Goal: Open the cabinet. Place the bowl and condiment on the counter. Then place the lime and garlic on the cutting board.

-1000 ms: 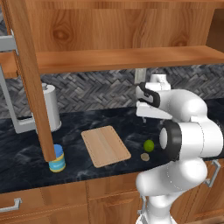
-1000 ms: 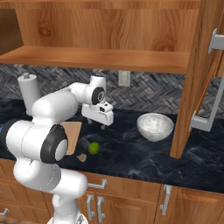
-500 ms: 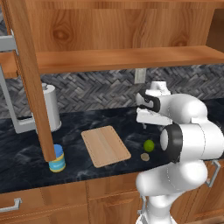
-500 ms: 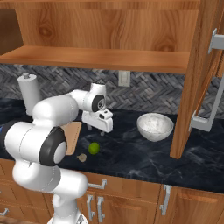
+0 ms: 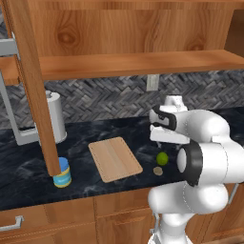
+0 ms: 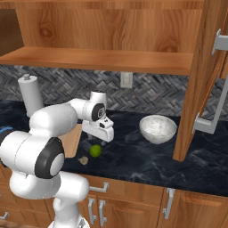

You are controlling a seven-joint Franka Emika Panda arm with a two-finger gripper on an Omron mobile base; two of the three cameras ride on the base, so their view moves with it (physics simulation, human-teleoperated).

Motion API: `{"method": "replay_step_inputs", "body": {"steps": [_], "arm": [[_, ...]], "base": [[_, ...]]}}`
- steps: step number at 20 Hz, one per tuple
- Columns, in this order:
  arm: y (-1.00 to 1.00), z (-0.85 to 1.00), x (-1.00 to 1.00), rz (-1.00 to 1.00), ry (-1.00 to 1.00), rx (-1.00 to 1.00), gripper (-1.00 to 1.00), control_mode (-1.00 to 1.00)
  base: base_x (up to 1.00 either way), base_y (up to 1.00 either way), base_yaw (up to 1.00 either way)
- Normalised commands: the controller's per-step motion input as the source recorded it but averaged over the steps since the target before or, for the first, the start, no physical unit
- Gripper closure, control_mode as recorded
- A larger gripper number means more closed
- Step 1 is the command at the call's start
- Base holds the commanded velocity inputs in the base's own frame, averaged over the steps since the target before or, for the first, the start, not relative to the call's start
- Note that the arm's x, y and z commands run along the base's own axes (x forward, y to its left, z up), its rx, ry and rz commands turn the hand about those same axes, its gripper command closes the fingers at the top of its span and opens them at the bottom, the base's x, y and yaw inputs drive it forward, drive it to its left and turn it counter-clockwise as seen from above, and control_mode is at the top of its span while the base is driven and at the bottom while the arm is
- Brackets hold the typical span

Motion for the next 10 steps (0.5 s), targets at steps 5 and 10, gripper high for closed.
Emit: {"method": "replay_step_inputs", "body": {"steps": [5,10], "arm": [[0.04,-0.08,-0.05,0.00,0.00,0.00,-1.00,-1.00],[0.10,-0.08,0.00,0.00,-0.02,0.00,-1.00,-1.00]], "base": [[0.00,0.00,0.00],[0.00,0.00,0.00]]}}
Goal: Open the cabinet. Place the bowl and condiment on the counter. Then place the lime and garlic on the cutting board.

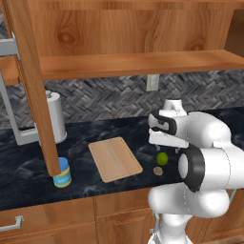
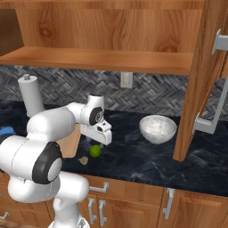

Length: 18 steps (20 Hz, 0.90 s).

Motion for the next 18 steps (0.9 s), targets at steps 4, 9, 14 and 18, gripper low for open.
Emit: {"method": "replay_step_inputs", "body": {"steps": [4,9,14,18], "arm": [[0.07,-0.26,0.00,0.00,-0.04,0.00,-1.00,-1.00],[0.06,-0.34,0.00,0.00,-0.02,0.00,-1.00,-1.00],[0.00,-0.24,0.00,0.00,0.00,0.00,-1.00,-1.00],[0.00,-0.22,0.03,0.00,0.00,0.00,-1.00,-1.00]], "base": [[0.00,0.00,0.00],[0.00,0.00,0.00],[0.00,0.00,0.00],[0.00,0.00,0.00]]}}
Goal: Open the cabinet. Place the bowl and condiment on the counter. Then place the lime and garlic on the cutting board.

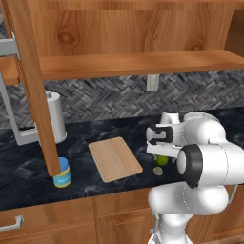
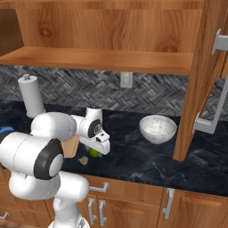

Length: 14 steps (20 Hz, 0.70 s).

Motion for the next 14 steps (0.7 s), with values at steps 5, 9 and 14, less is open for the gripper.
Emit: {"method": "replay_step_inputs", "body": {"steps": [5,9,14], "arm": [[0.02,-0.14,0.11,0.00,0.00,0.00,-1.00,-1.00],[0.00,-0.06,0.07,0.00,0.00,0.00,-1.00,-1.00],[0.00,-0.10,0.02,0.00,0.00,0.00,-1.00,-1.00]], "base": [[0.00,0.00,0.00],[0.00,0.00,0.00],[0.00,0.00,0.00]]}}
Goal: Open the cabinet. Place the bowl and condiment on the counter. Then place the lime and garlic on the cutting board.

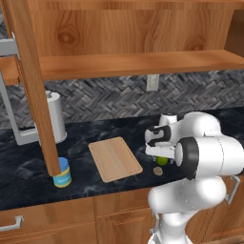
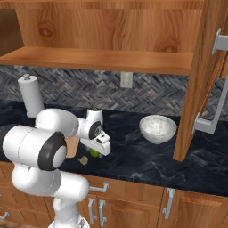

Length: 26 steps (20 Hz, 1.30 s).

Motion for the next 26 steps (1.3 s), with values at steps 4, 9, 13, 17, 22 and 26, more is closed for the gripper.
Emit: {"method": "replay_step_inputs", "body": {"steps": [4,9,13,17,22,26], "arm": [[0.00,-0.15,0.08,0.00,-0.02,0.00,-1.00,-1.00],[0.04,-0.18,0.01,0.00,-0.11,-0.01,1.00,-1.00],[0.00,-0.16,-0.01,0.00,-0.13,-0.01,1.00,-1.00],[0.00,-0.07,-0.06,0.00,-0.12,0.00,1.00,-1.00],[0.12,0.15,0.00,0.00,-0.16,0.00,1.00,-1.00],[0.30,0.75,0.01,-0.04,0.00,0.01,1.00,-1.00]], "base": [[0.00,0.00,0.00],[0.00,0.00,0.00],[0.00,0.00,0.00],[0.00,0.00,0.00],[0.00,0.00,0.00],[0.00,0.00,0.00]]}}
